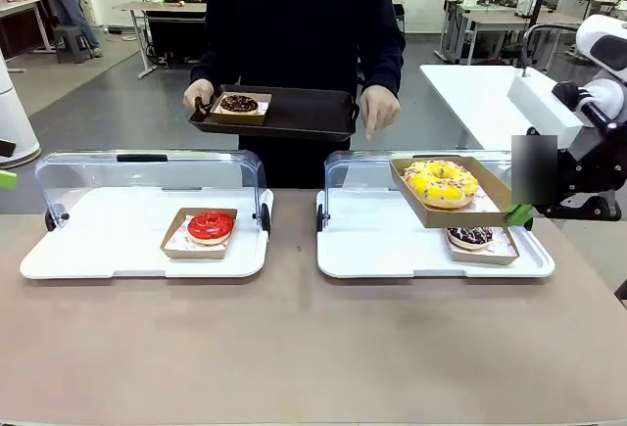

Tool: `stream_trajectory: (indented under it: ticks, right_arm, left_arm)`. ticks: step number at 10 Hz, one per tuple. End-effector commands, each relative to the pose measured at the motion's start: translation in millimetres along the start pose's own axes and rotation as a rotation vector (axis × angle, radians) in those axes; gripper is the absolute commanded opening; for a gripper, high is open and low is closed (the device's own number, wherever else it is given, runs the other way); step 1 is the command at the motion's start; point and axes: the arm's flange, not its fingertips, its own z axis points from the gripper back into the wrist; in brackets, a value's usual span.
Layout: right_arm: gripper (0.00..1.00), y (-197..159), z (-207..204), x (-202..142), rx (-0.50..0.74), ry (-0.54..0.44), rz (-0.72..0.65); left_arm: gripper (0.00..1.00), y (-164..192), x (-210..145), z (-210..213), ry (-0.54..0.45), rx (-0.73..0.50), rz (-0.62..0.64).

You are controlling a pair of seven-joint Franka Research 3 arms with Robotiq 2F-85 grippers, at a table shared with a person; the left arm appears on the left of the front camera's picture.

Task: Provide the desired donut to the person.
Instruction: Pick up and lift the Paper togo box containing the Donut pointed at by the person, then place the picked Paper togo box onto the Handle tray extended by the person.

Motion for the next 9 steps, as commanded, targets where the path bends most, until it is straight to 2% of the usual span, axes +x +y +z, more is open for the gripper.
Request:
stream_trajectory:
  ticks: [1, 9]
  right_arm:
    - [0.00, 3.3, 0.6, -0.8, 0.011, 0.016, -0.004]
    - [0.00, 3.3, 0.6, -0.8, 0.011, 0.016, -0.004]
  left_arm:
    - [1.00, 0.1, 0.2, -0.1, -0.011, 0.012, 0.006]
    - [1.00, 0.1, 0.2, -0.1, -0.011, 0.012, 0.006]
